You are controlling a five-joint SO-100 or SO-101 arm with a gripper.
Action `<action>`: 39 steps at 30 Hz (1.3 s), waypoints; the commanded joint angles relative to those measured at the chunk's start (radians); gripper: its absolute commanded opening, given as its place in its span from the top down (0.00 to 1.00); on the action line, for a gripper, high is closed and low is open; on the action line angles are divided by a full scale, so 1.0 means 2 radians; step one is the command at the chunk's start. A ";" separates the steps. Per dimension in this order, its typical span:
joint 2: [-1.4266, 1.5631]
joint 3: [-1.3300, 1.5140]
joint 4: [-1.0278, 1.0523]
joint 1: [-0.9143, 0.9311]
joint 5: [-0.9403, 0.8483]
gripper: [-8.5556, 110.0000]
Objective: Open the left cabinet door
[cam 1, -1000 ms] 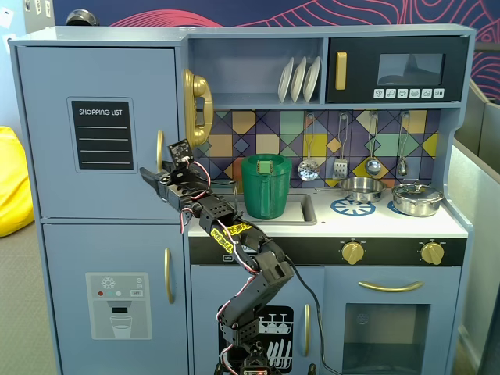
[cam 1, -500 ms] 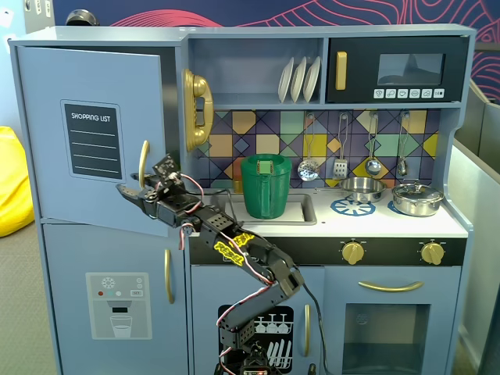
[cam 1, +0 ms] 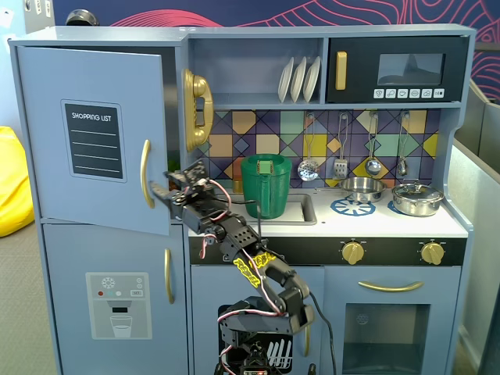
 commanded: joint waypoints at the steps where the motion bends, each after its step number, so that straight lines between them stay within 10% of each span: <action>1: 0.027 -0.002 0.014 0.068 0.041 0.85; 10: -0.015 -0.005 -0.003 0.122 0.056 0.86; 30: -0.062 0.021 -0.103 -0.067 -0.038 0.86; 39: -0.022 0.084 -0.061 0.121 0.074 0.86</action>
